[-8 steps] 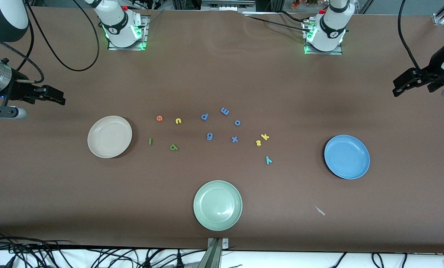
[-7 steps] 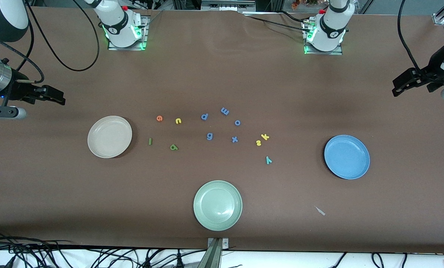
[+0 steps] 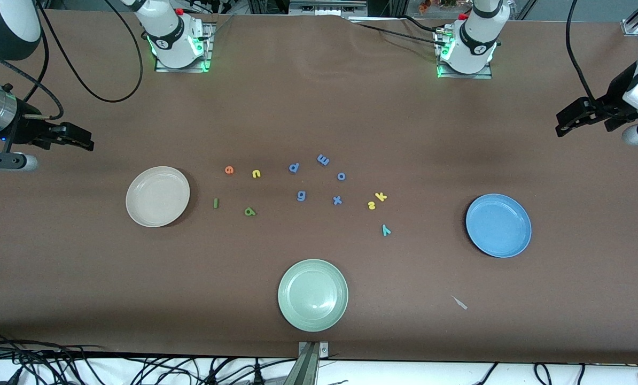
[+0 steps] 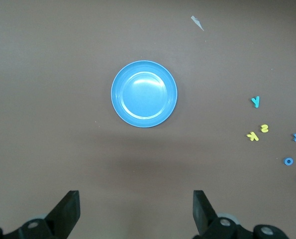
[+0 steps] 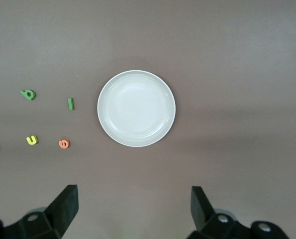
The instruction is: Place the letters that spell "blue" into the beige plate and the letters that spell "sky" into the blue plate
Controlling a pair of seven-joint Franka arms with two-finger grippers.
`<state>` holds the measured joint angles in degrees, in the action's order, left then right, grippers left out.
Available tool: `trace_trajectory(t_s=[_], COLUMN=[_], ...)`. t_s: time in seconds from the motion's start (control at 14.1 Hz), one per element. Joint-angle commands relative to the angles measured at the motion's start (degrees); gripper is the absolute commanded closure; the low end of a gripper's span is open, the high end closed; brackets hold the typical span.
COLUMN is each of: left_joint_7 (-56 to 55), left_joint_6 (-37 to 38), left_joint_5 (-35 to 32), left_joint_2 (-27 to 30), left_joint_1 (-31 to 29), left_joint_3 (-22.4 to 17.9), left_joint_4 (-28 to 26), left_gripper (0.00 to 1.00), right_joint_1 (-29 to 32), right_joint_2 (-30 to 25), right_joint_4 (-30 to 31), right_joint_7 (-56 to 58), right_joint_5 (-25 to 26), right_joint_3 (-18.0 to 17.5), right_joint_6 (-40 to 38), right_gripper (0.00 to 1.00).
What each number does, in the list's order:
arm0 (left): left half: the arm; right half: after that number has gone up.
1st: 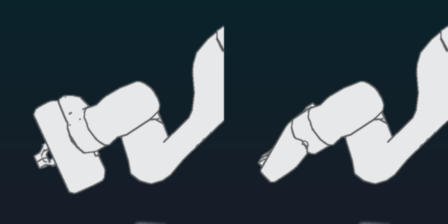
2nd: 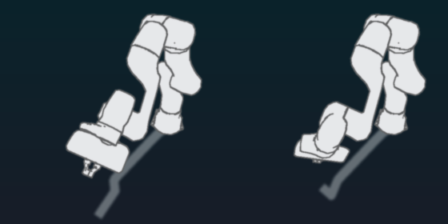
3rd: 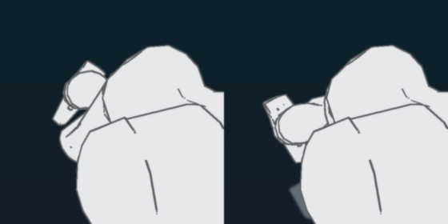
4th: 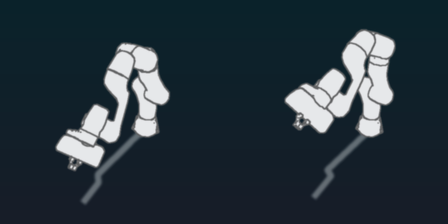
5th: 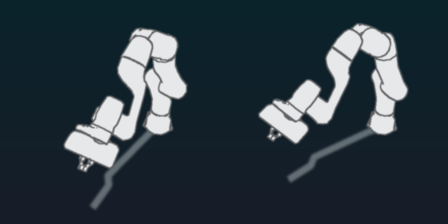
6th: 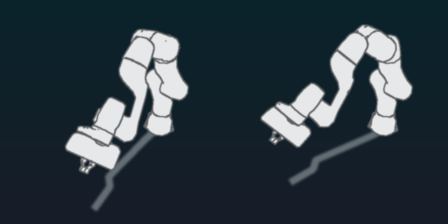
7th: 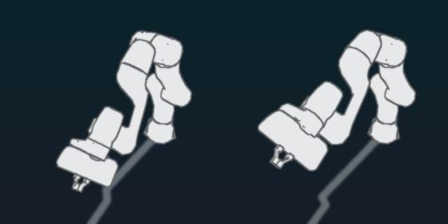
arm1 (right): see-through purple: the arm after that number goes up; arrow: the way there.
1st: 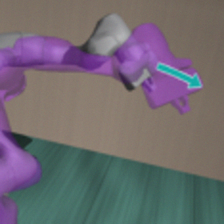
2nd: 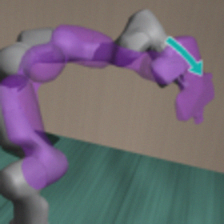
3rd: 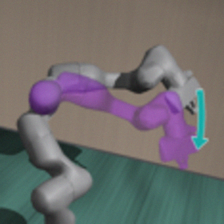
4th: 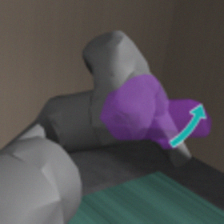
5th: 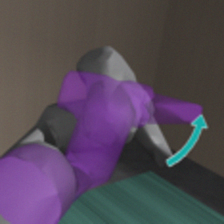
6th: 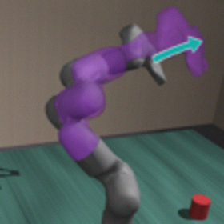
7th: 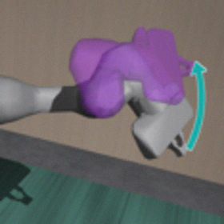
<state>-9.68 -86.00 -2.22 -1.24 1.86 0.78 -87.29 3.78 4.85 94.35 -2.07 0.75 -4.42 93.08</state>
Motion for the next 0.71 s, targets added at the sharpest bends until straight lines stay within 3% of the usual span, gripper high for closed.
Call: trace_trajectory(t_s=[0.0,0.64], left_joint_7=[0.36,0.18], left_joint_6=[0.66,1.62], left_joint_5=[0.63,0.63], left_joint_2=[0.10,0.01], left_joint_1=[-0.45,-1.33], left_joint_3=[-0.34,-0.43], left_joint_4=[-0.16,-0.25], left_gripper=[0.00,0.00], right_joint_1=[0.53,0.53], right_joint_2=[0.42,0.42], right_joint_4=[-1.18,-1.18], right_joint_7=[1.01,1.01], right_joint_5=[-0.75,-0.75], right_joint_3=[-0.15,-0.15], right_joint_6=[-0.71,-0.71], right_gripper=[0.00,0.00])
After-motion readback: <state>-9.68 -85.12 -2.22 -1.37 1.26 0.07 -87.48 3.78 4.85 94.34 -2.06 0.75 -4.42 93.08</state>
